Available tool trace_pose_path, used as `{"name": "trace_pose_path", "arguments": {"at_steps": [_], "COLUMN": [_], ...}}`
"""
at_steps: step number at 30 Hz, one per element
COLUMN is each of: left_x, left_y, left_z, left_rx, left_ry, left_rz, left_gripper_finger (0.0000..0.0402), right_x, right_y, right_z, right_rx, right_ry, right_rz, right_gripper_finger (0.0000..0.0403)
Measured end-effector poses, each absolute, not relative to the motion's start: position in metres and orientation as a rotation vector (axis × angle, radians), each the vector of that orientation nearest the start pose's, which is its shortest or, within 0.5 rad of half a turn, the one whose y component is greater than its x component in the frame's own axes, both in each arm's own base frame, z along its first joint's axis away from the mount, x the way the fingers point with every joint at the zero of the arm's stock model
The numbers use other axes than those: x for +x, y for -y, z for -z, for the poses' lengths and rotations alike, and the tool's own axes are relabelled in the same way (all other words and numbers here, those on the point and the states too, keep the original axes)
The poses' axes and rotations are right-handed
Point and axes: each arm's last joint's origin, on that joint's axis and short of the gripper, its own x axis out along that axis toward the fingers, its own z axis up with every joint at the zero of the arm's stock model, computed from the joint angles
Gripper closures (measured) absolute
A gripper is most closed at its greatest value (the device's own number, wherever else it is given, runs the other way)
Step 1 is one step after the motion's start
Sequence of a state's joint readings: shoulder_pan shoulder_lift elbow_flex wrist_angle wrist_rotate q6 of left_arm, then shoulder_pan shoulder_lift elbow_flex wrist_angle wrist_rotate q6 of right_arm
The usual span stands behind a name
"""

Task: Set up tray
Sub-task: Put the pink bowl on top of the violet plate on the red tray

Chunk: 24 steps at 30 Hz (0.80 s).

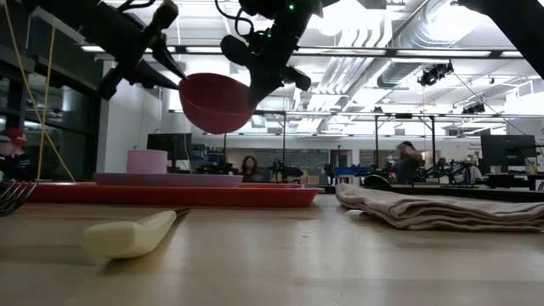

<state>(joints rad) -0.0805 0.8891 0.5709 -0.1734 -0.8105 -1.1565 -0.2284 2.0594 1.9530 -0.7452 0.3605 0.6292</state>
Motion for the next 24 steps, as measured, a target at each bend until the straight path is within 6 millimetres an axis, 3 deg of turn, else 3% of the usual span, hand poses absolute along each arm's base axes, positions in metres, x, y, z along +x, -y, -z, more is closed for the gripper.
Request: {"name": "trace_pose_path", "arguments": {"at_steps": [24], "left_x": [0.190], "left_y": [-0.030], "left_z": [-0.238], "left_rx": [-0.876], "left_ry": [-0.021], "left_rz": [-0.973], "left_gripper_finger": [0.0268], "right_x": [0.442], "right_y": [0.113], "right_z": [-0.298], "right_rx": [0.513], "right_ry": [-0.656], "right_rz": [0.806], "right_gripper_finger": [0.0402]}}
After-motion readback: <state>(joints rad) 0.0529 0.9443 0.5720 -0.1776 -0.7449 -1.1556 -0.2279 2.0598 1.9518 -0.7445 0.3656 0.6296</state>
